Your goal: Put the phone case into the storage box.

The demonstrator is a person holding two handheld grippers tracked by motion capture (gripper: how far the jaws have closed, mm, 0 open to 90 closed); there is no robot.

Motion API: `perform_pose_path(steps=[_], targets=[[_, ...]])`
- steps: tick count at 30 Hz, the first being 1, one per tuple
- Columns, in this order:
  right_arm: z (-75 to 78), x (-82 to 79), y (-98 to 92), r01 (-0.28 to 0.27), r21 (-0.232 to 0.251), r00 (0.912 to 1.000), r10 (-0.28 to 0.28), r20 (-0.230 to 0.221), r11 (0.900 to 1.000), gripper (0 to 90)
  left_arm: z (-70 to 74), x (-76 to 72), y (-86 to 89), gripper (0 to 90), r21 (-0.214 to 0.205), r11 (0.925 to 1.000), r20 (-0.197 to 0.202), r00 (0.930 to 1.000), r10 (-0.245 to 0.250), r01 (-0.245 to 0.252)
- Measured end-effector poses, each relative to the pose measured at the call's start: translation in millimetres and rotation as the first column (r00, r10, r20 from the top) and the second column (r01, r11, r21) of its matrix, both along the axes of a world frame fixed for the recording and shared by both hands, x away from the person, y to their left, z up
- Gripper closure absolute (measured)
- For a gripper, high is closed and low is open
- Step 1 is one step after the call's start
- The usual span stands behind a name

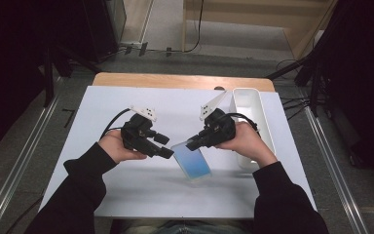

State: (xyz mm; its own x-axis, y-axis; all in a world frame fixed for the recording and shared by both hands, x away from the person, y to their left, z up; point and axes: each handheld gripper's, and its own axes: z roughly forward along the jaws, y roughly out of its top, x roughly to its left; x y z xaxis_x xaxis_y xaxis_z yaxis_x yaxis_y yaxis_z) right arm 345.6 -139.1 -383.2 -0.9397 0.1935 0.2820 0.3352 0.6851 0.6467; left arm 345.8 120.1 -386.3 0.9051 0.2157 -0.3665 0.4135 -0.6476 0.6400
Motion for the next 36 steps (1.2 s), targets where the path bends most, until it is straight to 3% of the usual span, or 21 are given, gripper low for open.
perform_pose_path(steps=[5, 11, 21, 24, 29, 32, 36], targets=[[2.5, 3.1, 3.8, -0.015, -0.007, 0.9994, 0.015, -0.030, 0.9999, 77.6, -0.9, 2.9, -3.4, 40.2, -0.001, 0.9999, -0.008, 0.9999, -0.015, 0.015], [5.6, 5.9, 7.2, -0.025, -0.003, 0.9990, 0.025, -0.037, 0.9997, 77.6, -3.4, 5.4, -8.5, 44.9, 0.010, 0.9989, -0.024, 0.9987, -0.045, 0.046], [6.5, 8.8, 6.0, -0.010, -0.001, 0.9972, 0.010, -0.074, 1.0000, 77.6, -5.4, 6.4, -13.7, 59.5, 0.004, 0.9959, -0.015, 0.9958, -0.090, 0.090], [6.6, 8.7, 6.4, -0.010, 0.001, 0.9960, 0.010, -0.089, 1.0000, 77.6, -5.8, 6.8, -14.1, 66.6, 0.005, 0.9956, -0.015, 0.9955, -0.093, 0.093], [6.0, 9.3, 6.6, -0.011, 0.006, 0.9961, 0.011, -0.088, 0.9999, 77.6, -7.2, 7.7, -14.6, 68.9, 0.024, 0.9956, -0.021, 0.9957, -0.090, 0.090], [6.1, 9.5, 6.9, -0.011, 0.005, 0.9959, 0.012, -0.090, 0.9999, 77.6, -7.8, 8.0, -14.7, 76.4, 0.010, 0.9952, -0.018, 0.9951, -0.097, 0.097], [5.2, 10.7, 7.2, -0.015, 0.011, 0.9956, 0.016, -0.093, 0.9998, 77.7, -8.3, 8.3, -15.0, 78.2, 0.012, 0.9948, -0.018, 0.9948, -0.101, 0.101]])
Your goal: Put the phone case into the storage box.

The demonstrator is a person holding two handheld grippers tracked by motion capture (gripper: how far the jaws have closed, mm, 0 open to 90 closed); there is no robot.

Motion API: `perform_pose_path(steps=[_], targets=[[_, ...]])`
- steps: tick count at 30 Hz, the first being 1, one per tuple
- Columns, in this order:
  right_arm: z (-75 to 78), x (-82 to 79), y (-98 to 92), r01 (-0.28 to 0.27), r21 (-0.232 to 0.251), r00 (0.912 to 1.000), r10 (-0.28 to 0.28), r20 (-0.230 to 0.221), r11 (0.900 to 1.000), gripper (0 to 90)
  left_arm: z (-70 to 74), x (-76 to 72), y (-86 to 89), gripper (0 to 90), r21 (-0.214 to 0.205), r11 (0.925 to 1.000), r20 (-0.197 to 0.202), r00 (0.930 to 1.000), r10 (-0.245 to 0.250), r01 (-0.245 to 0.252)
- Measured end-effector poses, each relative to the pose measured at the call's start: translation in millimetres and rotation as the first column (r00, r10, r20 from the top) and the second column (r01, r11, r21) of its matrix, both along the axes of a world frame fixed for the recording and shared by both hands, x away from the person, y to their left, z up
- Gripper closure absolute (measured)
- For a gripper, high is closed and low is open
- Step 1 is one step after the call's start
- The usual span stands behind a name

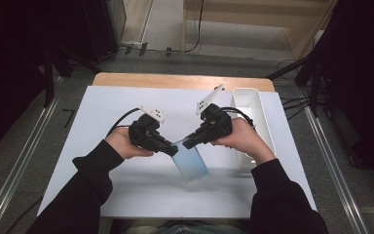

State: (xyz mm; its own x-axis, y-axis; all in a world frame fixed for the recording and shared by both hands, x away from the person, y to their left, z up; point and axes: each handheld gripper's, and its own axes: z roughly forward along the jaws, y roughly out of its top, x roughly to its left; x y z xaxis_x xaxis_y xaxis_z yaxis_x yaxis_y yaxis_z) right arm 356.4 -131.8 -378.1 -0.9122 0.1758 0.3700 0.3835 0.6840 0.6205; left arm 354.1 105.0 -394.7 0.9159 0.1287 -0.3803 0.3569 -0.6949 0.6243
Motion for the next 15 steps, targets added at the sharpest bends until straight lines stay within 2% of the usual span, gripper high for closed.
perform_pose_path(steps=[4, 8, 15], targets=[[-0.4, 0.2, -0.2, -0.005, 0.001, 1.0000, 0.005, 0.000, 1.0000, 77.6, 0.2, 0.7, 0.2, 79.1, -0.003, 1.0000, -0.011, 0.9999, -0.009, 0.009], [-1.2, 0.0, 0.7, -0.001, -0.007, 0.9999, 0.001, -0.010, 1.0000, 77.5, -0.2, 0.7, -0.9, 79.5, 0.015, 0.9999, -0.035, 0.9994, 0.002, -0.002], [-1.2, 1.1, -1.2, 0.010, 0.001, 0.9998, -0.010, -0.017, 1.0000, 76.8, 1.9, 0.8, -0.4, 80.0, 0.001, 1.0000, -0.057, 0.9983, 0.009, -0.009]])
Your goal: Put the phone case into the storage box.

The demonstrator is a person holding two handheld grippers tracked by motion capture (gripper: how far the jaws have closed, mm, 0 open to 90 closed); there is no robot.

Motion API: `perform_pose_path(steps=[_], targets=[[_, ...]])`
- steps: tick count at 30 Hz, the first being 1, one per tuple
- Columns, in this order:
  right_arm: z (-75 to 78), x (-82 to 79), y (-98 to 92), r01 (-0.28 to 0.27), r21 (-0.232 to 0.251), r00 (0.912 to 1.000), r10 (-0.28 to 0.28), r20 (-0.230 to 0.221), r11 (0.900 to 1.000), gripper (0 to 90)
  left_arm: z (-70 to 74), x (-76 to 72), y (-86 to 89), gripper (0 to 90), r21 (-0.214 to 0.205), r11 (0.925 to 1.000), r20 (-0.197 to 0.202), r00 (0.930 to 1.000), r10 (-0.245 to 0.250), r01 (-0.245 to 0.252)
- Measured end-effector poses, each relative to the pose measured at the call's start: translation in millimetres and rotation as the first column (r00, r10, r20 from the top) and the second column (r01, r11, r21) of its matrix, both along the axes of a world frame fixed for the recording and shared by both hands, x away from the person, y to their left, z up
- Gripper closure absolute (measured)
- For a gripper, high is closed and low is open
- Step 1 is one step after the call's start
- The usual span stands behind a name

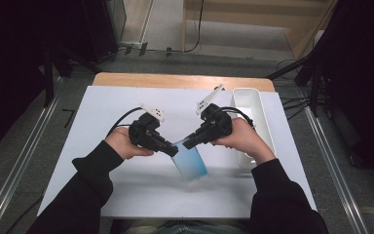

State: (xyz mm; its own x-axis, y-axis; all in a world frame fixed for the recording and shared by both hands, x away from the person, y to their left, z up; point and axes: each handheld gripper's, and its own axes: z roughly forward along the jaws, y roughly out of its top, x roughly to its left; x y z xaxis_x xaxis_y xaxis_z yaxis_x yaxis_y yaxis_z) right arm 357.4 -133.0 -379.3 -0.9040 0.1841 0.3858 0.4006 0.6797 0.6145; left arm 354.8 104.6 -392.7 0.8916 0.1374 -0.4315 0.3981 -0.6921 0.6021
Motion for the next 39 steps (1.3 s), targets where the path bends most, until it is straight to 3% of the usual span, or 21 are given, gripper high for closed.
perform_pose_path(steps=[14, 21, 27, 33, 35, 39], targets=[[1.2, -1.6, 0.9, 0.014, -0.001, 0.9999, -0.014, -0.004, 0.9999, 69.8, 3.4, -1.5, 1.1, 80.3, -0.005, 0.9999, -0.011, 0.9999, -0.008, 0.008], [4.2, -1.9, -2.8, 0.050, 0.021, 0.9987, -0.050, 0.011, 0.9985, 55.3, 5.7, -1.7, 1.4, 80.3, -0.007, 1.0000, -0.011, 0.9999, 0.006, -0.006], [8.2, -5.5, -6.6, 0.083, 0.054, 0.9947, -0.086, 0.056, 0.9951, 43.2, 8.0, -0.1, 4.4, 80.2, -0.011, 0.9988, -0.021, 0.9987, 0.047, -0.047], [10.0, -8.5, -11.0, 0.143, 0.107, 0.9805, -0.156, 0.120, 0.9839, 35.1, 13.1, 3.3, 10.2, 80.2, -0.008, 0.9924, -0.043, 0.9916, 0.122, -0.122], [9.7, -9.9, -12.9, 0.189, 0.127, 0.9693, -0.206, 0.135, 0.9737, 31.9, 14.8, 3.8, 12.0, 80.2, -0.004, 0.9899, -0.047, 0.9888, 0.142, -0.142], [8.5, -10.0, -15.2, 0.231, 0.143, 0.9591, -0.250, 0.132, 0.9623, 29.4, 17.8, 4.9, 15.4, 80.1, -0.007, 0.9828, -0.052, 0.9816, 0.184, -0.185]])
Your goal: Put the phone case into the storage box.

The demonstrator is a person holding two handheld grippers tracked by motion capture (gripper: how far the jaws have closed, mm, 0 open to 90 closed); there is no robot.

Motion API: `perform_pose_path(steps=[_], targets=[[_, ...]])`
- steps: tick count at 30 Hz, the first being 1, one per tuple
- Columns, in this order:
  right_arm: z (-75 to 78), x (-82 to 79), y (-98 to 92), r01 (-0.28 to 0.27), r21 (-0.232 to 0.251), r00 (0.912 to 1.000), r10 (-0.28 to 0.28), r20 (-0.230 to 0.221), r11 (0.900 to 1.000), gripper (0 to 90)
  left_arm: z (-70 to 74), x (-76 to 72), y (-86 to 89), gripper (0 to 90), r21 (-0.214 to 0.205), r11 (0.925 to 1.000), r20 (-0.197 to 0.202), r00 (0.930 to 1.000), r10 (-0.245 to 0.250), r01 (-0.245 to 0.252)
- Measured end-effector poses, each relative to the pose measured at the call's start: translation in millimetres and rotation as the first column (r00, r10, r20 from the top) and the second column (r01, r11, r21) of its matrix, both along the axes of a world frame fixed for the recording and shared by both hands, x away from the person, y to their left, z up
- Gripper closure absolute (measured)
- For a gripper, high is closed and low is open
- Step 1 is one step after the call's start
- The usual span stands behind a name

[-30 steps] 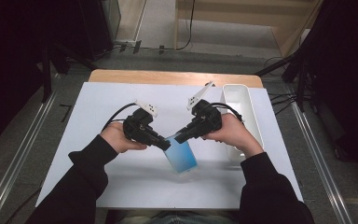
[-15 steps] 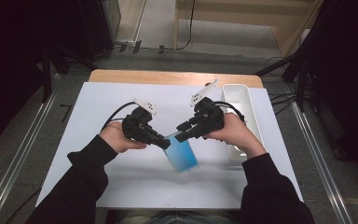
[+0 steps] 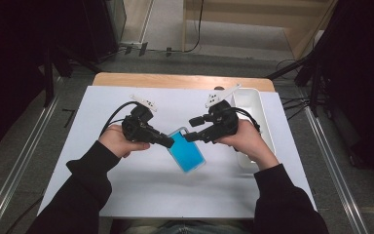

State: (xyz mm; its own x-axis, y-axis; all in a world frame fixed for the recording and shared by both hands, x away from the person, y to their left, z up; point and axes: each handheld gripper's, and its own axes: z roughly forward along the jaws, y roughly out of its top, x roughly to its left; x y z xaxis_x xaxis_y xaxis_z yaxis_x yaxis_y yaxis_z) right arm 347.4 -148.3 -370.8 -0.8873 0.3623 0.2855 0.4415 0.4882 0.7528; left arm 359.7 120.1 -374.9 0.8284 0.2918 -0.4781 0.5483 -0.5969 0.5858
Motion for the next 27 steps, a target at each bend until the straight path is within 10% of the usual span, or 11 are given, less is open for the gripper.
perform_pose_path(steps=[27], targets=[[-22.4, -27.2, 5.0, 0.208, 0.011, 0.9760, -0.208, 0.065, 0.9781, 4.6, 9.7, 3.4, 16.6, 80.1, 0.002, 0.9881, 0.015, 0.9880, 0.153, -0.154]])
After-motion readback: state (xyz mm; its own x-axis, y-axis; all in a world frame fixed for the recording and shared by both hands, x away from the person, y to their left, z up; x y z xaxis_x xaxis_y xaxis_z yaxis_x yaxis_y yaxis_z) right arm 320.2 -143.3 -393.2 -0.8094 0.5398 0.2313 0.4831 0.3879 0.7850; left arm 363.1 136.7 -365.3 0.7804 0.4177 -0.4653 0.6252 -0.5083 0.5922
